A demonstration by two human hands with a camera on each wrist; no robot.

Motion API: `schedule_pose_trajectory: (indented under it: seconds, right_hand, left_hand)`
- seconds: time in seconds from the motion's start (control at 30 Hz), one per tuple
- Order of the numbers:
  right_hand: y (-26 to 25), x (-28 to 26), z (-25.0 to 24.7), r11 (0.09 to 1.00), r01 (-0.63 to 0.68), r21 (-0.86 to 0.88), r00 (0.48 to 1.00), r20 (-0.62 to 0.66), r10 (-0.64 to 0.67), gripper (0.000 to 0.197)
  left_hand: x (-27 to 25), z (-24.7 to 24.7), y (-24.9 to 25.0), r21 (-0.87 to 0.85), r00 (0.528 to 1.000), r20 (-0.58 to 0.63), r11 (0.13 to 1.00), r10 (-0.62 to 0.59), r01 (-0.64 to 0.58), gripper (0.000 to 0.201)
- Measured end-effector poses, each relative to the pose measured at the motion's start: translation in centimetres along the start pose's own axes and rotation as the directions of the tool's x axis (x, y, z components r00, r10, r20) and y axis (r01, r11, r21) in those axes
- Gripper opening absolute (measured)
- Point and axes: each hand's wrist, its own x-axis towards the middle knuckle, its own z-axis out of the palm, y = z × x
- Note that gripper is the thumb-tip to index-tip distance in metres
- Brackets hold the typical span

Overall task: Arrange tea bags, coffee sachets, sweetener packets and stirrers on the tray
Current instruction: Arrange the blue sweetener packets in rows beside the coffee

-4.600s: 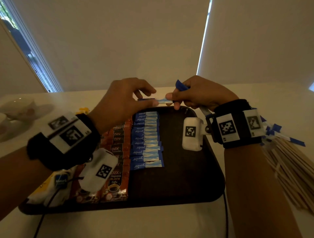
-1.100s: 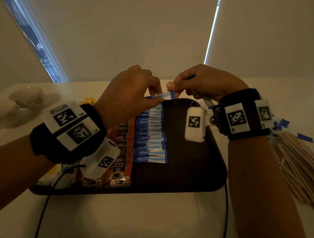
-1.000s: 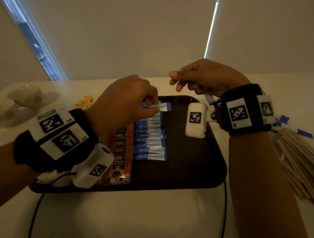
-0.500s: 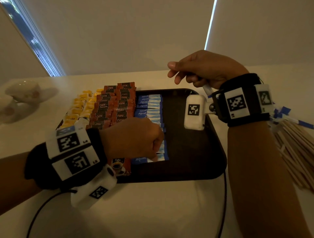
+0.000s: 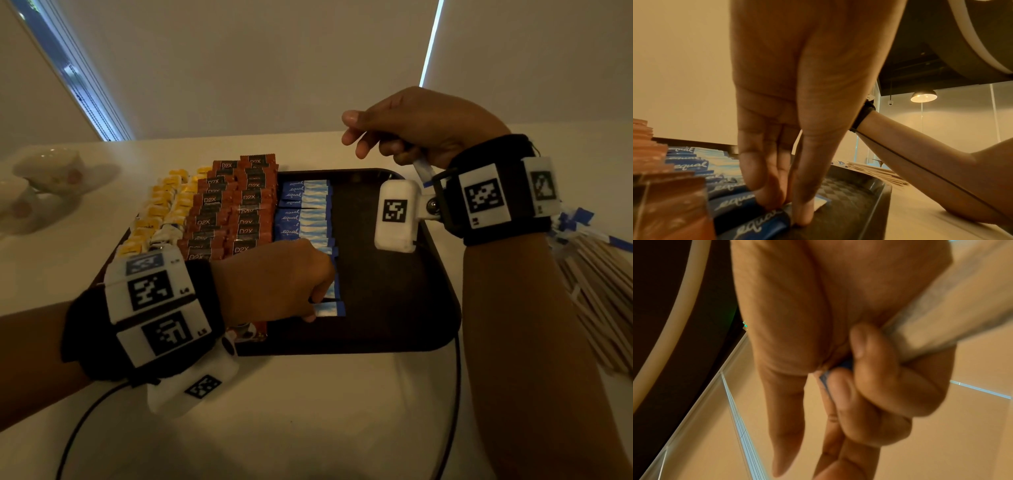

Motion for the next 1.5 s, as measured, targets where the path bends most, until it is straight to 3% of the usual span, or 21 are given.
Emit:
schedule_pose_trajectory:
  seconds: [0.2, 0.47, 0.57, 0.63, 0.7, 0.77, 0.97, 1.1, 1.2, 1.33, 1.43, 1.5]
  right_hand:
    - [0.0, 0.0, 0.0, 1.000, 0.000, 0.006, 1.000, -0.003, 0.000, 0.029]
    - [-0.1, -0.1, 0.1, 1.000, 0.016, 0.001, 1.000, 0.012, -0.016, 0.033]
    - [-0.6, -0.1, 0.5, 0.999, 0.028, 0.027, 0.998, 0.048, -0.030, 0.053]
    - [-0.8, 0.0, 0.9, 0.996, 0.029, 0.086, 0.993, 0.114, -0.039, 0.068]
    - [-1.0, 0.1, 1.5, 0.987, 0.029, 0.155, 0.981, 0.185, -0.058, 0.079]
    - [-1.2, 0.3, 2.1, 0.979, 0.046, 0.198, 0.965, 0.243, -0.095, 0.087]
    - [-1.5, 0.2, 3.2, 0.963, 0.127, 0.238, 0.916, 0.344, -0.206, 0.093]
    - [-1.3, 0.6, 3.3, 0.971, 0.095, 0.222, 0.905, 0.386, -0.177, 0.096]
    - [-1.0, 0.8, 2.8, 0.970, 0.008, 0.243, 0.939, 0.332, -0.090, 0.082]
    - [-0.3, 0.3, 1.3, 0.999, -0.007, -0.038, 0.966, 0.259, 0.016, 0.035]
    - [0.2, -0.2, 0.0, 0.998, -0.047, -0.039, 0.984, 0.170, 0.053, 0.011]
    - [0.2, -0.4, -0.4, 0.998, -0.067, -0.013, 0.990, 0.124, 0.068, 0.007]
  left_hand:
    - [0.2, -0.1, -0.4, 0.007, 0.999, -0.033, 1.000, -0.011, 0.011, 0.019]
    - [0.4, -0.8, -0.7, 0.031, 0.997, 0.038, 0.998, -0.060, 0.059, 0.021]
    - [0.3, -3.3, -1.1, -0.007, 0.985, -0.134, 0.994, -0.108, 0.108, 0.025]
    - [0.0, -5.5, -1.7, -0.149, 0.909, -0.376, 0.980, -0.180, 0.133, 0.028]
    - [-0.1, -7.4, -2.2, -0.358, 0.780, -0.574, 0.933, -0.251, 0.037, 0.028]
    - [0.0, -8.6, -2.4, -0.510, 0.709, -0.637, 0.855, -0.303, -0.092, 0.029]
    - [1.6, -8.7, -1.7, -0.704, 0.773, -0.528, 0.691, -0.351, -0.167, 0.022]
    - [2.0, -8.5, -2.1, -0.724, 0.808, -0.485, 0.672, -0.335, -0.156, 0.019]
    - [1.5, -8.5, -2.6, -0.750, 0.819, -0.481, 0.631, -0.312, -0.199, 0.012]
    - [0.5, -8.3, -4.1, -0.737, 0.753, -0.541, 0.642, -0.374, -0.211, 0.010]
    - [0.3, -7.9, -5.0, -0.769, 0.755, -0.495, 0.621, -0.430, -0.151, 0.018]
    - [0.5, -7.6, -5.3, -0.685, 0.754, -0.517, 0.724, -0.406, -0.080, 0.029]
